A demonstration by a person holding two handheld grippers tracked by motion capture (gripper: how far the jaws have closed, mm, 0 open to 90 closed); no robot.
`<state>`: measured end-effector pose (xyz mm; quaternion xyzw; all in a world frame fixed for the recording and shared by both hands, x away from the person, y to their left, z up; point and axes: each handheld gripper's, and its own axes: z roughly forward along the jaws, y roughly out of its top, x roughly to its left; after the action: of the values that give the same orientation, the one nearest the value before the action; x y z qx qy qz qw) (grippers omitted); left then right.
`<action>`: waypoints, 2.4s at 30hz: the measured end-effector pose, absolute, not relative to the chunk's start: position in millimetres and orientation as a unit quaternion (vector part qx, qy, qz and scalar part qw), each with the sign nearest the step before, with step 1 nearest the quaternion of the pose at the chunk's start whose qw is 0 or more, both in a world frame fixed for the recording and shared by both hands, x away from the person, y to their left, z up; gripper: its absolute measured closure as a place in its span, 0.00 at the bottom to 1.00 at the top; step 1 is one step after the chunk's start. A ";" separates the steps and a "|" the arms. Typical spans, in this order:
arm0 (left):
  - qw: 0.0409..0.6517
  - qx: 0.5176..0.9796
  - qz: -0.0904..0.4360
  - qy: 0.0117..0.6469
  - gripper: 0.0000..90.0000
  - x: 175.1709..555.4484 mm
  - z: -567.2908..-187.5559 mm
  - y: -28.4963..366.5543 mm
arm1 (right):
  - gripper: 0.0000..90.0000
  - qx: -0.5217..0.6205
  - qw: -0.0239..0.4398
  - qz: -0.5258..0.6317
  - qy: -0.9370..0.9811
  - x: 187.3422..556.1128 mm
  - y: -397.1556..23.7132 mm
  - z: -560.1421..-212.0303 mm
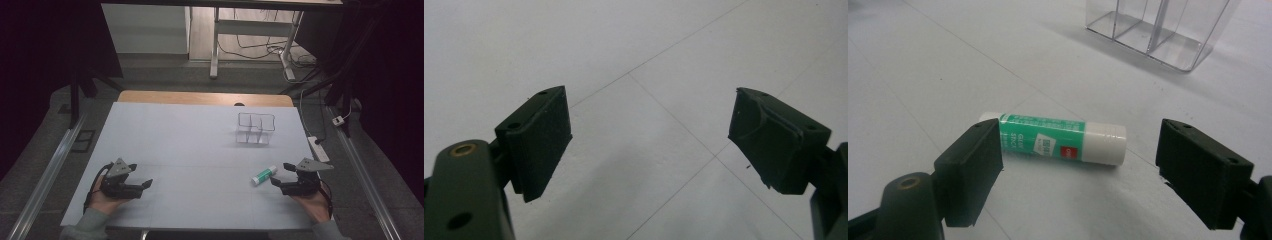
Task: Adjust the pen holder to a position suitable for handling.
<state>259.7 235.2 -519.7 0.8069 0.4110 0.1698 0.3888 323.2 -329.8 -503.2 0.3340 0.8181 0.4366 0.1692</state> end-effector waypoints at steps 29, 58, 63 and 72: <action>0.389 0.806 0.164 0.414 0.18 261.8 -518.9 234.4 | 0.23 0.346 0.162 0.439 0.814 328.1 -326.8 -497.6; 0.389 0.810 0.165 0.407 0.18 263.0 -517.1 232.2 | 0.26 0.398 0.189 0.421 0.793 374.1 -326.5 -475.3; 0.389 0.809 0.167 0.407 0.18 263.1 -517.0 232.4 | 0.26 0.413 0.204 0.413 0.786 384.4 -332.2 -471.9; 0.386 0.810 0.168 0.408 0.18 264.2 -517.3 232.2 | 0.32 0.432 0.218 0.413 0.772 404.0 -338.4 -467.0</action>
<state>264.2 232.2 -517.3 0.8102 0.4078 0.1676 0.3862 404.0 -338.4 -467.0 0.4317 0.7720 0.4126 0.2180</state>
